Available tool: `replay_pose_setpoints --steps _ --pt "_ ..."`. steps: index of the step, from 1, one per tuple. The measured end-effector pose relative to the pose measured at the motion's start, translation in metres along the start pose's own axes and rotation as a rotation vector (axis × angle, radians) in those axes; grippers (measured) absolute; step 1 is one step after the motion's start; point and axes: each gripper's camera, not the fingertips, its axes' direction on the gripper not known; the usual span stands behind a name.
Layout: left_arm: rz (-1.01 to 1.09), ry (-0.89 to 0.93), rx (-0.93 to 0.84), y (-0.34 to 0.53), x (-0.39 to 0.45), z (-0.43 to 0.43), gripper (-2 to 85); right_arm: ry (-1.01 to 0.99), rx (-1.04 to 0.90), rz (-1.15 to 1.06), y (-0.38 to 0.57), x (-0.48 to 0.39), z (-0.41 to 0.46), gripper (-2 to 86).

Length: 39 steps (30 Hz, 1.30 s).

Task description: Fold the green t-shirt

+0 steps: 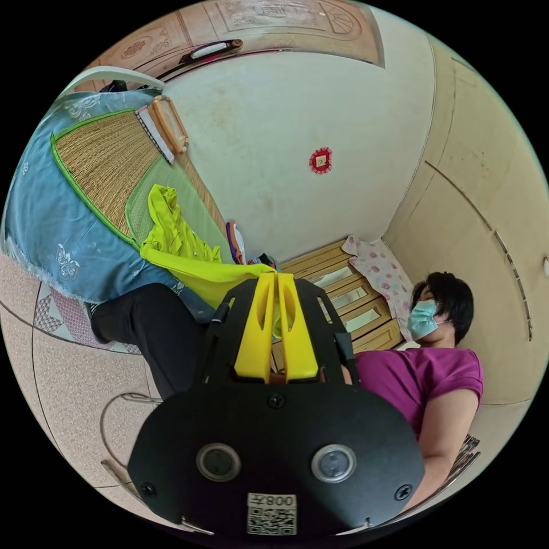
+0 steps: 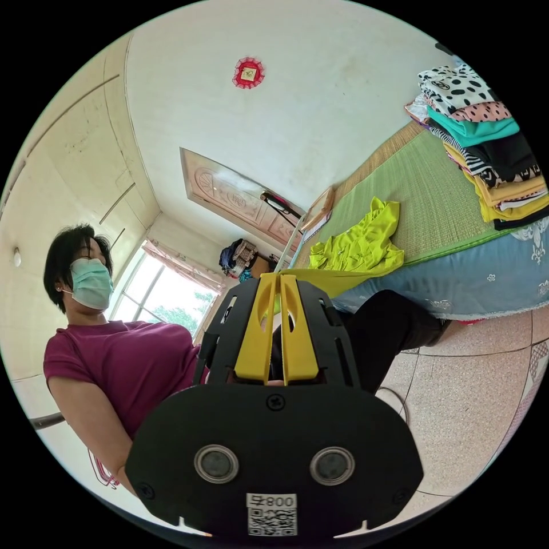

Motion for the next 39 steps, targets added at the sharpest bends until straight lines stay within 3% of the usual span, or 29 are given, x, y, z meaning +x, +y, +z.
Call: replay_pose_setpoints --steps 19,39 --pt "0.033 0.015 -0.010 -0.098 -0.063 0.067 0.6 -0.003 0.027 -0.003 -0.086 0.066 0.015 0.6" --pt "-0.089 -0.144 0.013 -0.282 -0.278 0.212 0.5 0.061 -0.059 0.180 -0.293 0.249 0.122 0.6"
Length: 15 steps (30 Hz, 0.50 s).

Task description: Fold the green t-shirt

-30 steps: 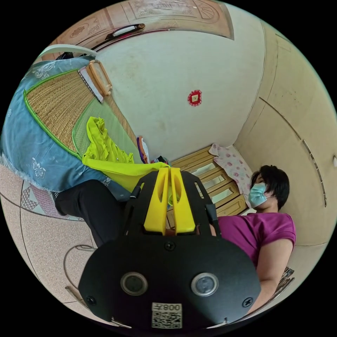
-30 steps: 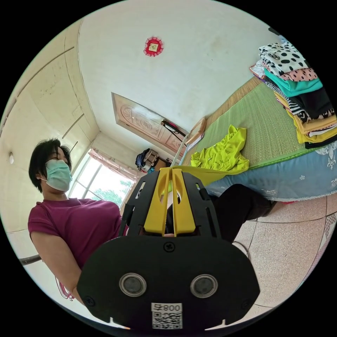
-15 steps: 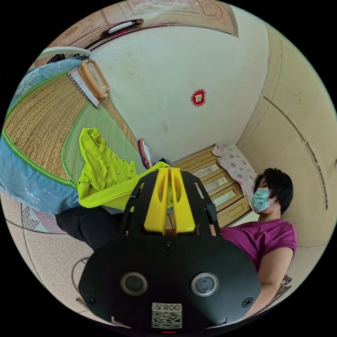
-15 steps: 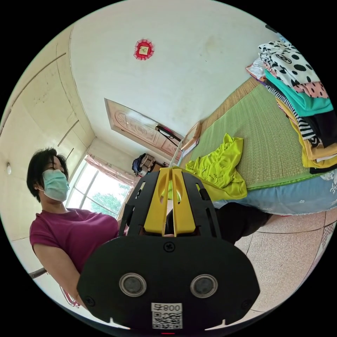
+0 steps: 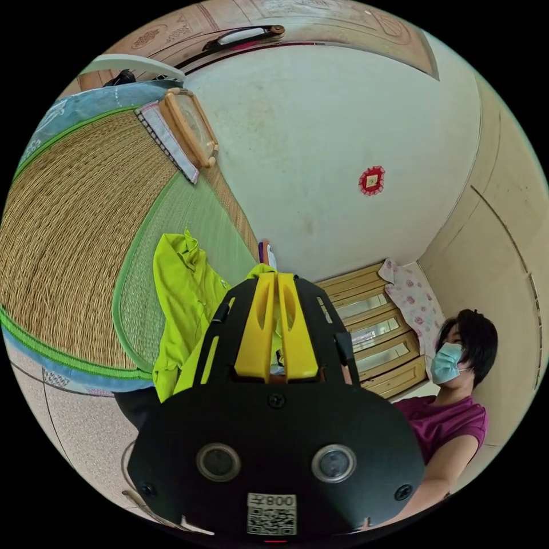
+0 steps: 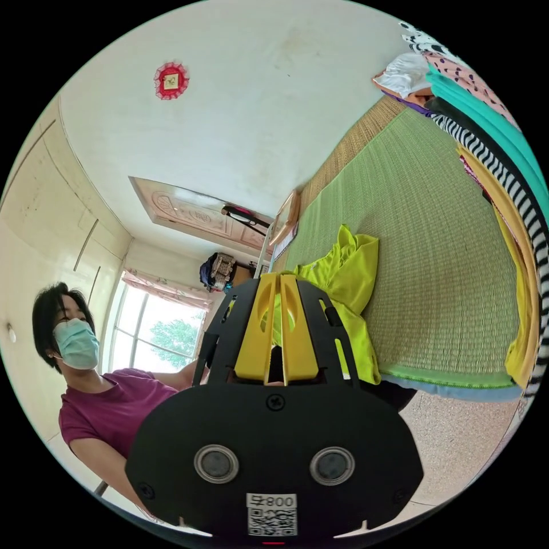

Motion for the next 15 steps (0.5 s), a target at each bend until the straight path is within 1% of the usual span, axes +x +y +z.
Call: replay_pose_setpoints --steps 7,15 --pt "-0.054 -0.078 -0.004 -0.058 -0.073 0.061 0.5 0.027 -0.032 0.085 -0.082 0.064 0.049 0.6" --pt "-0.137 -0.170 0.001 -0.110 -0.170 0.133 0.7 0.058 -0.069 0.179 -0.149 0.130 0.100 0.8"
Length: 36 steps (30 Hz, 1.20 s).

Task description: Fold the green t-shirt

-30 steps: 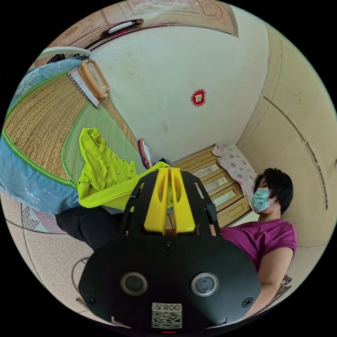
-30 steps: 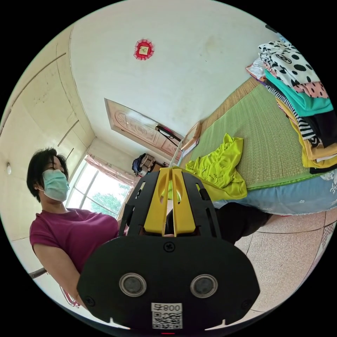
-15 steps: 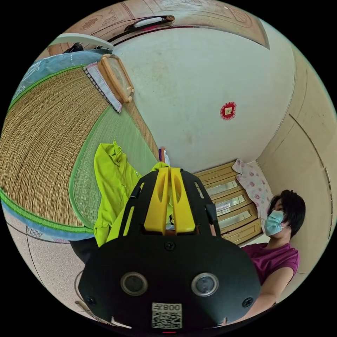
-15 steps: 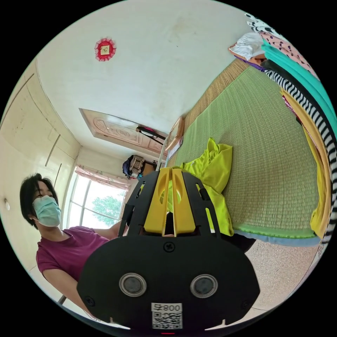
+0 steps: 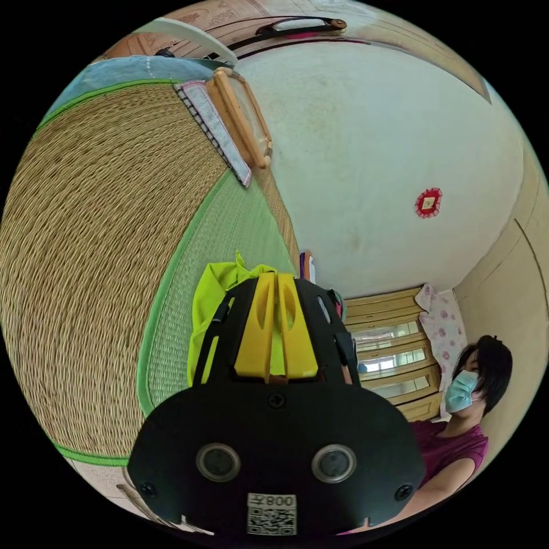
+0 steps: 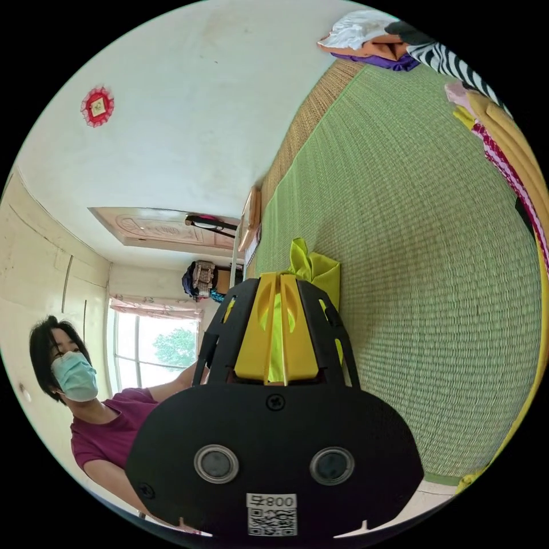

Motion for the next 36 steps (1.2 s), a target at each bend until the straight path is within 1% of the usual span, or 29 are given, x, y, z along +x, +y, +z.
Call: replay_pose_setpoints --steps 8,14,16,20,22,23,26,29,32,34,36 --pt "-0.059 -0.096 -0.020 -0.039 -0.060 0.070 2.1 -0.005 -0.021 0.053 -0.052 0.035 0.043 1.3" --pt "-0.110 -0.045 0.048 -0.052 -0.097 0.104 4.6 -0.043 -0.010 0.064 -0.071 0.043 0.063 2.7" --pt "-0.111 -0.036 0.060 -0.054 -0.104 0.112 4.8 -0.070 0.011 0.072 -0.075 0.043 0.066 3.1" --pt "-0.074 -0.024 0.082 -0.053 -0.108 0.133 4.9 -0.062 0.050 0.063 -0.079 0.033 0.070 3.3" --pt "-0.043 -0.010 0.055 -0.048 -0.105 0.148 4.9 -0.040 0.046 0.036 -0.079 0.018 0.080 3.5" --pt "-0.022 -0.026 0.014 -0.045 -0.102 0.162 4.9 -0.028 0.039 0.024 -0.079 0.012 0.084 3.5" --pt "0.040 -0.054 -0.095 -0.035 -0.094 0.202 5.0 0.049 -0.013 -0.049 -0.079 -0.021 0.115 3.9" --pt "0.087 -0.091 -0.167 -0.029 -0.089 0.244 5.1 0.163 -0.050 -0.128 -0.083 -0.056 0.152 4.7" --pt "0.126 -0.126 -0.255 -0.027 -0.085 0.289 5.2 0.351 -0.062 -0.226 -0.088 -0.092 0.187 5.7" --pt "0.151 -0.136 -0.282 -0.026 -0.083 0.314 5.3 0.526 -0.082 -0.293 -0.092 -0.116 0.219 6.5" --pt "0.177 -0.150 -0.304 -0.025 -0.081 0.345 5.5 0.615 -0.103 -0.333 -0.094 -0.128 0.242 7.0"
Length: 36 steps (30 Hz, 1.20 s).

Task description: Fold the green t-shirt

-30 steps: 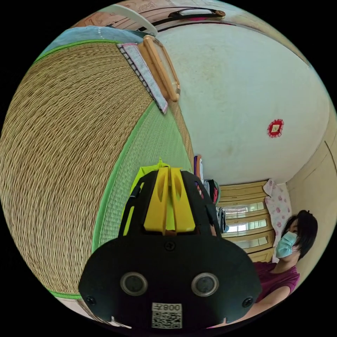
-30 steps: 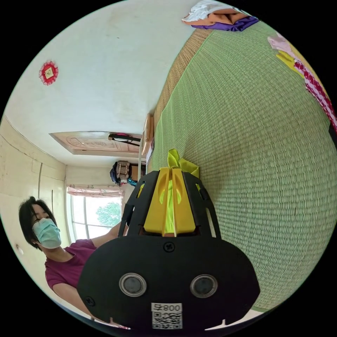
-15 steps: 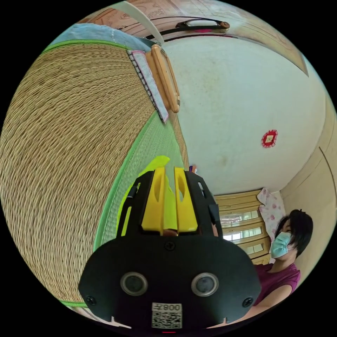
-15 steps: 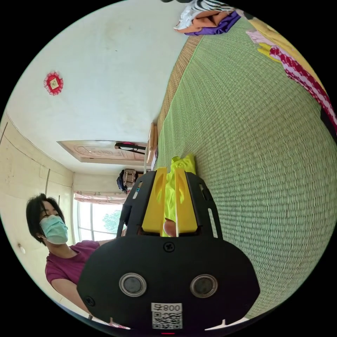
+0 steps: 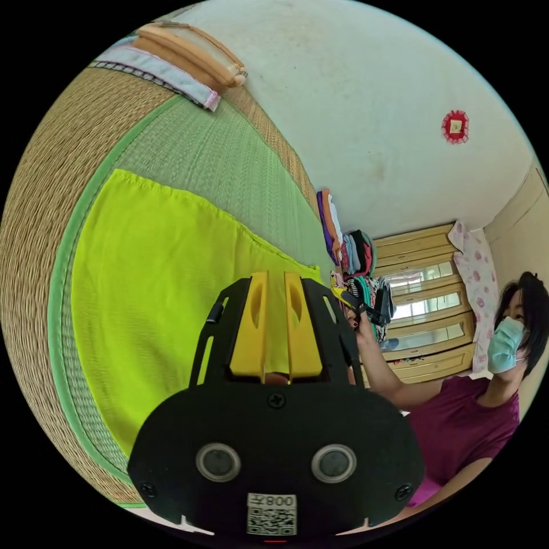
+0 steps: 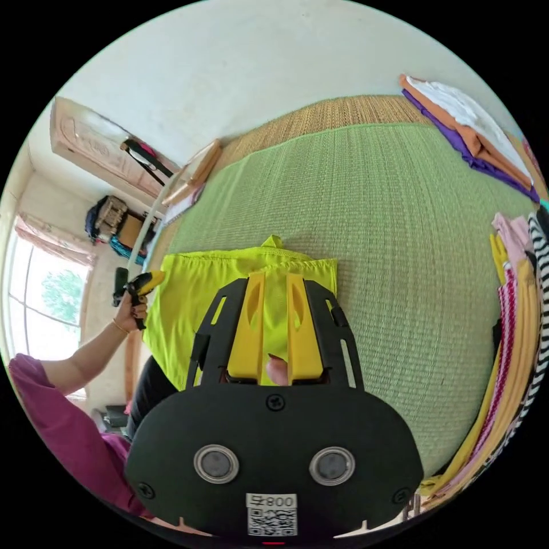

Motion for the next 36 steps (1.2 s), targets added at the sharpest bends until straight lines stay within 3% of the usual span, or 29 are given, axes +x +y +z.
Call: replay_pose_setpoints --steps 10,29,36 --pt "0.126 -0.320 -0.125 -0.014 0.026 0.100 1.9 0.290 -0.094 -0.076 -0.021 -0.070 0.057 2.7" --pt "0.239 -0.378 -0.083 -0.020 0.077 0.169 0.7 0.205 0.043 -0.077 -0.025 -0.110 0.004 0.2" --pt "0.260 -0.536 -0.162 -0.018 0.084 0.203 0.5 0.204 0.022 -0.055 -0.024 -0.105 -0.001 0.4"
